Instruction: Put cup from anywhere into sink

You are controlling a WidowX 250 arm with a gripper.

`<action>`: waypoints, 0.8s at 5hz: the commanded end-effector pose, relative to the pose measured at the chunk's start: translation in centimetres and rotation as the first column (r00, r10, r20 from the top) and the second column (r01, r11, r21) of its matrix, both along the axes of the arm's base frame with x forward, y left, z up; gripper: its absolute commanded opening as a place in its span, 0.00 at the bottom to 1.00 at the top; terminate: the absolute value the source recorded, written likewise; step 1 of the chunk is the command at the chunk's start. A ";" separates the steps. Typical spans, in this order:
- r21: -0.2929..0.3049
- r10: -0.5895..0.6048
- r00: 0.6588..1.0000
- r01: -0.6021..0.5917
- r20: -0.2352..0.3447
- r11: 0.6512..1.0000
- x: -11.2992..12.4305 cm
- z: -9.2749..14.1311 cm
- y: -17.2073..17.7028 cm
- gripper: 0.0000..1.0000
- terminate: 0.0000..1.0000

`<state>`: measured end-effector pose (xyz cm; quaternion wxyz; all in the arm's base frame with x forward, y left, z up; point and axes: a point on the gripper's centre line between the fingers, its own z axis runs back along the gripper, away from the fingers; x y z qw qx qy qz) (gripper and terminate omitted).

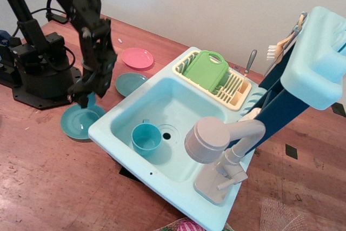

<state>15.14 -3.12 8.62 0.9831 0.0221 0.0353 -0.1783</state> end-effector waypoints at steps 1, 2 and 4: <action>0.068 -0.052 0.994 0.046 0.095 0.997 3.4 8.4 1.9 0.00 0.00; 0.085 -0.104 0.980 0.090 0.173 0.992 8.2 10.1 0.7 0.00 0.00; 0.054 -0.230 0.964 0.225 0.135 0.973 15.9 9.7 -1.8 0.00 0.00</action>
